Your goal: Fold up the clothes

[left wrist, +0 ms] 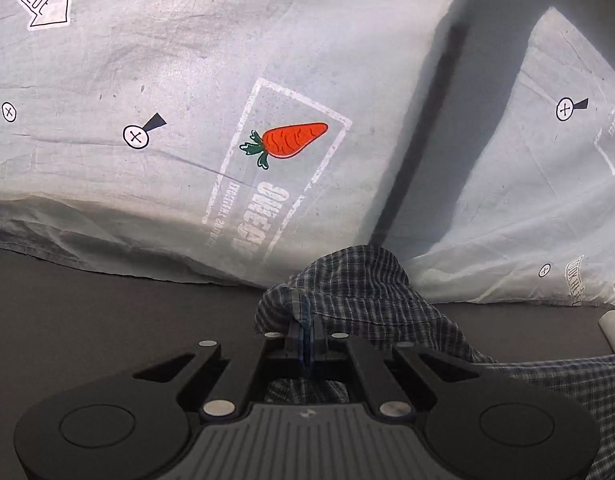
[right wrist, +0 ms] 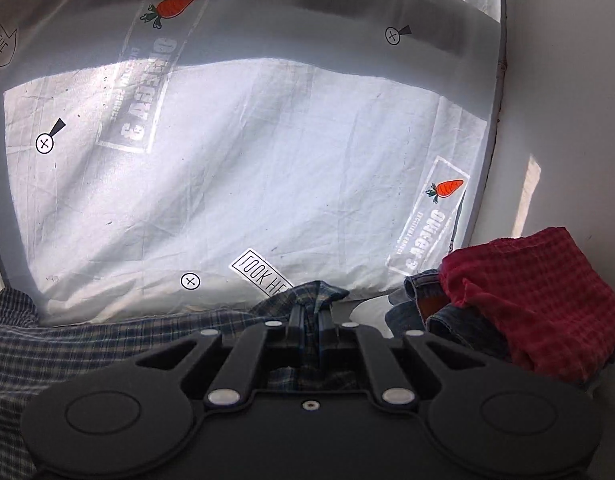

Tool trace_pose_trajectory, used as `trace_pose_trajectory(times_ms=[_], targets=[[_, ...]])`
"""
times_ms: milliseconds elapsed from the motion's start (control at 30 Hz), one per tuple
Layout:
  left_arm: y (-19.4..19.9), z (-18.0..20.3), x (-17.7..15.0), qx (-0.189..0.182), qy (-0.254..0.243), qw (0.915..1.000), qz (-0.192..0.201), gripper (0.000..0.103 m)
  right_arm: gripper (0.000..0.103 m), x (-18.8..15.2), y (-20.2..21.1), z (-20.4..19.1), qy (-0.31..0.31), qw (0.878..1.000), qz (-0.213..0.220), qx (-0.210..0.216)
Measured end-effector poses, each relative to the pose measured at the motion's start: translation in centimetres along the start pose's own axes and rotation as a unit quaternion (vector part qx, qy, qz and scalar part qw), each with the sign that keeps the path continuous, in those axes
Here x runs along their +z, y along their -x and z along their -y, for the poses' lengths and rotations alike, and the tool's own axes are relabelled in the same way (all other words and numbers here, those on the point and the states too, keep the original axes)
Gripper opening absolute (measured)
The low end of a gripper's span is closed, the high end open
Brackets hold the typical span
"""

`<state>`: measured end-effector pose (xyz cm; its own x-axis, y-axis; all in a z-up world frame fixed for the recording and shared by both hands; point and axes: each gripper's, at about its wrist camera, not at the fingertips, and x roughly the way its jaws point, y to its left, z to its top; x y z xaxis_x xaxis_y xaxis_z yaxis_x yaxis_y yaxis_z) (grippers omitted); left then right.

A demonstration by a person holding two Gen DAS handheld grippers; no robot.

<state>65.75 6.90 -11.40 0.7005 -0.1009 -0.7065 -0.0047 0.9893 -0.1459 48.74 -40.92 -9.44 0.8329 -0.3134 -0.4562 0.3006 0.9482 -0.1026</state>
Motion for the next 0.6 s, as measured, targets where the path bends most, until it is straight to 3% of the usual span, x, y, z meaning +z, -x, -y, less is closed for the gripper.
trace_pose_trajectory(times_ms=[167,267,333,433,467,533,600], targets=[[-4.0,-0.4,-1.7,0.022,-0.005,0.9986,-0.048,0.004,0.007,-4.3,-4.0,-0.2,-0.006,0.997,-0.082,0.0],[-5.6,-0.6,-2.0,0.036,-0.02,0.997,-0.066,0.011,0.008,-6.6,-5.7,0.1,-0.027,0.992,-0.119,-0.001],[-6.4,-0.9,-2.0,0.047,-0.026,0.9959,-0.073,0.022,0.01,-7.6,-6.8,0.1,-0.035,0.99,-0.139,-0.002],[-6.8,-1.9,-1.7,0.036,0.001,0.9964,-0.077,0.026,0.021,-8.3,-7.9,-0.2,-0.028,0.987,-0.158,-0.01],[-6.6,-2.1,-1.4,0.029,0.013,0.9964,-0.079,0.031,0.024,-8.3,-8.1,-0.2,-0.025,0.987,-0.161,-0.013],[-5.4,-2.3,-0.9,0.021,0.026,0.9972,-0.067,0.054,0.037,-7.9,-7.6,-0.1,-0.035,0.987,-0.153,-0.019],[-3.5,-2.0,-0.5,0.023,0.023,0.9986,-0.042,0.065,0.055,-7.3,-6.6,0.3,-0.052,0.989,-0.136,-0.015]])
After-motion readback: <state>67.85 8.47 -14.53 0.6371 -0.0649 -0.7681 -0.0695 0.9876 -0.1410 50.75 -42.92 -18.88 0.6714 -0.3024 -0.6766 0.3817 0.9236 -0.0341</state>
